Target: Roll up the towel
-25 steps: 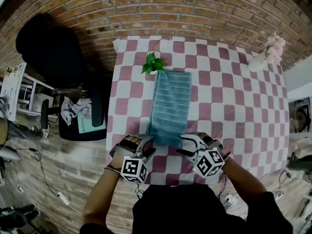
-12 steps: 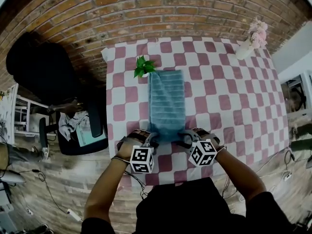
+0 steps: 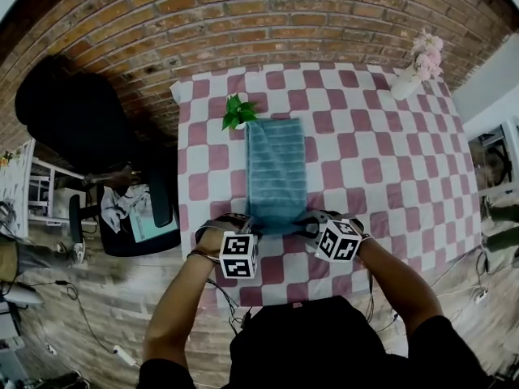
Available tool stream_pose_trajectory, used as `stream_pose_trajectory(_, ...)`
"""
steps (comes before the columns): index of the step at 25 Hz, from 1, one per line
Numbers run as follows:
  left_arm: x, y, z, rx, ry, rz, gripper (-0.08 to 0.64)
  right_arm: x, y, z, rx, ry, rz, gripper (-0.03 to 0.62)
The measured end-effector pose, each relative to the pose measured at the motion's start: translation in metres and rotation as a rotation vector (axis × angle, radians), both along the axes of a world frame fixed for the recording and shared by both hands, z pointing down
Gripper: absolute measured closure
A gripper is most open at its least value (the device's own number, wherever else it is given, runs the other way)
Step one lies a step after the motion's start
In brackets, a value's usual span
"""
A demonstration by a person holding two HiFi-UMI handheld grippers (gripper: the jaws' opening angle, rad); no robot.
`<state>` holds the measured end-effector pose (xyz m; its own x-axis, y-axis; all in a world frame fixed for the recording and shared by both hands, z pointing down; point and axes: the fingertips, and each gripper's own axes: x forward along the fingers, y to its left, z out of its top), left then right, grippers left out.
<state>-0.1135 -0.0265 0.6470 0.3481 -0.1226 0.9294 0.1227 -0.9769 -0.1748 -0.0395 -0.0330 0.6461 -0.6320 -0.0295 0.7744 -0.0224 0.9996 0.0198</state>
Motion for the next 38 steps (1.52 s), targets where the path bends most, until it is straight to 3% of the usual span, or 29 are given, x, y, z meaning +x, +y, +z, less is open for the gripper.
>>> stream_pose_trajectory(5, 0.009, 0.022, -0.008, -0.041, 0.021, -0.047, 0.512, 0.010, 0.018, -0.004, -0.182, -0.002, 0.032, 0.514)
stream_pose_trajectory(11, 0.025, 0.051, -0.016, -0.012, 0.062, -0.130, 0.487, 0.024, 0.041, -0.010, -0.598, -0.093, 0.164, 0.522)
stream_pose_trajectory(15, 0.034, 0.058, -0.032, 0.134, 0.105, -0.179, 0.251, 0.028, 0.037, -0.019, -0.821, -0.154, 0.229, 0.526)
stream_pose_trajectory(17, 0.042, 0.059, -0.041, 0.245, 0.117, -0.176, 0.200, 0.028, 0.033, -0.023, -0.918, -0.171, 0.248, 0.528)
stream_pose_trajectory(21, 0.059, 0.047, -0.038, 0.435, 0.053, -0.098, 0.196, 0.026, 0.028, -0.025, -1.104, -0.191, 0.275, 0.527)
stream_pose_trajectory(23, 0.069, 0.040, -0.042, 0.540, 0.038, -0.033, 0.261, 0.025, 0.023, -0.025, -1.206, -0.215, 0.315, 0.528)
stream_pose_trajectory(25, 0.076, 0.039, -0.045, 0.594, 0.035, 0.016, 0.281, 0.025, 0.018, -0.022, -1.283, -0.229, 0.348, 0.528)
stream_pose_trajectory(30, 0.076, 0.045, -0.032, 0.570, 0.004, 0.029, 0.299, 0.029, 0.008, -0.018, -1.363, -0.217, 0.390, 0.528)
stream_pose_trajectory(34, 0.071, 0.022, -0.028, 0.589, 0.007, -0.027, 0.434, 0.029, 0.009, -0.018, -1.371, -0.229, 0.377, 0.525)
stream_pose_trajectory(36, 0.069, 0.016, -0.021, 0.542, 0.008, -0.037, 0.493, 0.030, 0.007, -0.018, -1.313, -0.236, 0.395, 0.514)
stream_pose_trajectory(38, 0.067, 0.010, -0.014, 0.471, 0.006, -0.065, 0.514, 0.030, -0.009, -0.023, -1.126, -0.301, 0.391, 0.487)
